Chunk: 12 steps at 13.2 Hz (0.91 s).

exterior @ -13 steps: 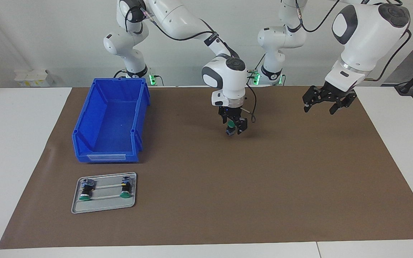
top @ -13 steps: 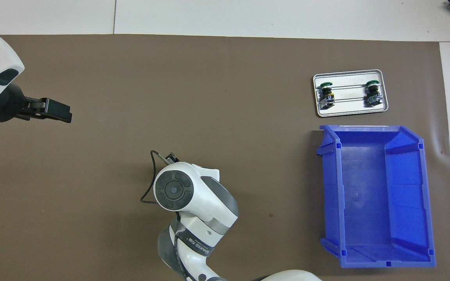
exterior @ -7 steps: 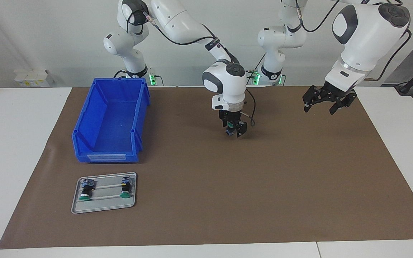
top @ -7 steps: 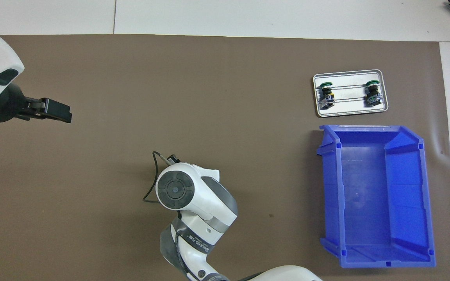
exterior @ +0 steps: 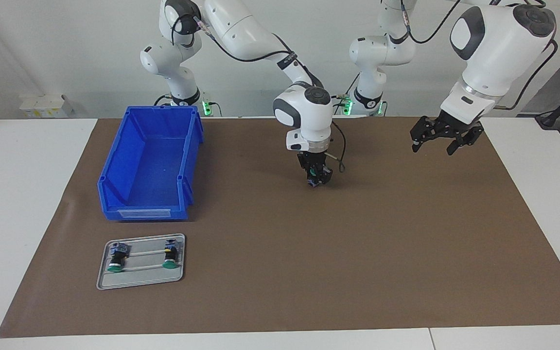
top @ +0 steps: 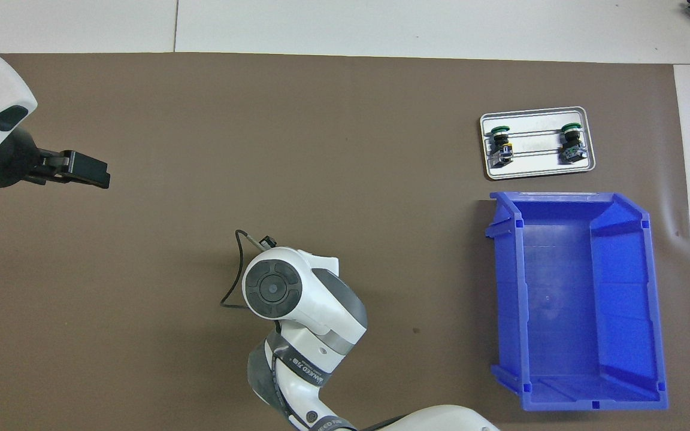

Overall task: Place and press button with both arms
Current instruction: 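Carry the green piece with the right gripper into the blue bin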

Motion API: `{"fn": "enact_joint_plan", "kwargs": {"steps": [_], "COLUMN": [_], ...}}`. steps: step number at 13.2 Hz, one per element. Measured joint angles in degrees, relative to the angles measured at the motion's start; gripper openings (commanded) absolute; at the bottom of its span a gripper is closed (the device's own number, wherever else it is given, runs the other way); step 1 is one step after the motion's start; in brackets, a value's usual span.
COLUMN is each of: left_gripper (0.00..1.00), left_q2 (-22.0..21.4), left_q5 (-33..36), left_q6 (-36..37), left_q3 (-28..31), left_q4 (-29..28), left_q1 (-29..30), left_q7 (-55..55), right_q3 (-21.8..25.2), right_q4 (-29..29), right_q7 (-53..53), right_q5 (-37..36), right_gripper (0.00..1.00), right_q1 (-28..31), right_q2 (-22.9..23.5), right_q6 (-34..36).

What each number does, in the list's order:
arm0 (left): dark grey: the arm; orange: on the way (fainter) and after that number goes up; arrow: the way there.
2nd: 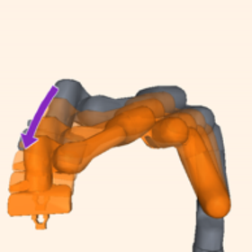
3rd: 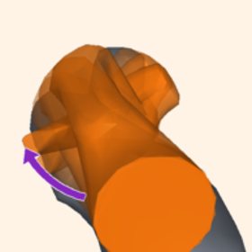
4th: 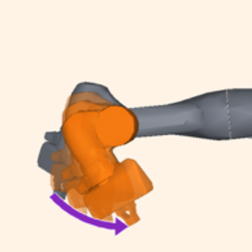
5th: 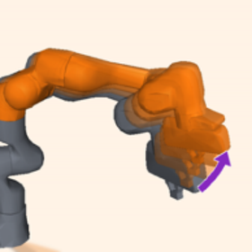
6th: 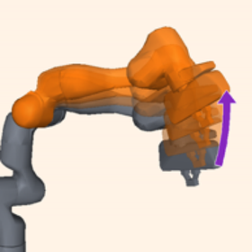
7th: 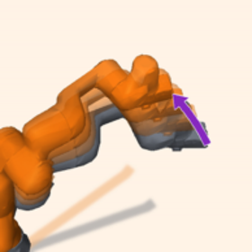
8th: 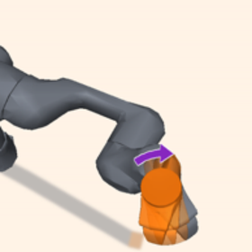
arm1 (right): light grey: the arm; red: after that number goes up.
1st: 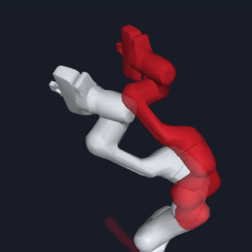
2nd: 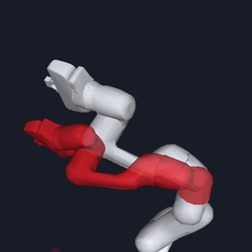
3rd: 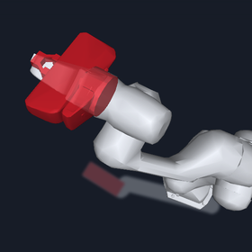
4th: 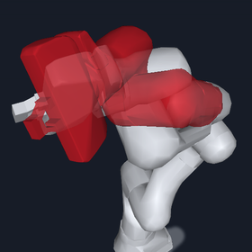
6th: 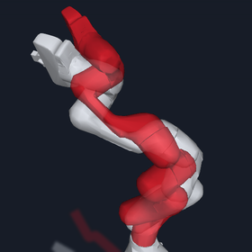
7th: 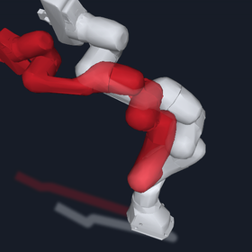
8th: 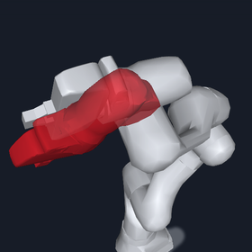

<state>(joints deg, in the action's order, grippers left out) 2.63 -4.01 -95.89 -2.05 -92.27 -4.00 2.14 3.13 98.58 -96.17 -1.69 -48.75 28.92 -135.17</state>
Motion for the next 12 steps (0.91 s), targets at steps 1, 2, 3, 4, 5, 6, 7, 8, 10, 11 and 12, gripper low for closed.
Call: {"fn": "enact_joint_plan", "kwargs": {"steps": [1,2,3,4,5,6,7,8,10,11,12], "left_gripper": [1.0,1.0,1.0,1.0,1.0,1.0,1.0,1.0,1.0,1.0,1.0], "left_q2": [0.0,0.0,0.0,0.0,0.0,0.0,0.0,0.0,0.0,0.0,0.0], "left_q5": [0.0,0.0,0.0,0.0,0.0,0.0,0.0,0.0,0.0,0.0,0.0], "left_q6": [0.0,0.0,0.0,0.0,0.0,0.0,0.0,0.0,0.0,0.0,0.0], "left_q3": [0.0,0.0,0.0,0.0,0.0,0.0,0.0,0.0,0.0,0.0,0.0], "left_q4": [0.0,0.0,0.0,0.0,0.0,0.0,0.0,0.0,0.0,0.0,0.0], "left_q1": [0.0,0.0,0.0,0.0,0.0,0.0,0.0,0.0,0.0,0.0,0.0], "left_q7": [0.0,0.0,0.0,0.0,0.0,0.0,0.0,0.0,0.0,0.0,0.0], "right_q3": [0.1,0.3,0.4,0.4,0.4,0.5,0.5,0.5,0.6,0.6,0.7], "right_q4": [-0.3,-0.7,-1.1,-1.3,-1.3,-1.3,-1.2,-1.1,-0.2,0.7,2.0], "right_q7": [2.0,4.9,8.2,11.2,14.4,18.2,22.2,26.7,36.8,42.7,49.0], "right_q5": [0.0,0.0,0.0,0.0,0.0,0.0,0.0,0.0,0.0,0.0,0.0], "right_gripper": [0.0,0.0,0.0,0.0,0.0,0.0,0.0,0.0,0.0,0.0,0.0], "right_q1": [1.0,2.3,3.9,5.7,7.7,9.8,11.7,13.7,18.6,21.6,24.9], "right_q2": [-0.5,-1.6,-3.4,-5.5,-8.0,-10.5,-12.6,-14.5,-17.5,-19.1,-20.9], "right_q6": [0.5,1.8,4.0,6.3,8.8,11.6,14.6,17.6,21.2,21.7,21.9]}}
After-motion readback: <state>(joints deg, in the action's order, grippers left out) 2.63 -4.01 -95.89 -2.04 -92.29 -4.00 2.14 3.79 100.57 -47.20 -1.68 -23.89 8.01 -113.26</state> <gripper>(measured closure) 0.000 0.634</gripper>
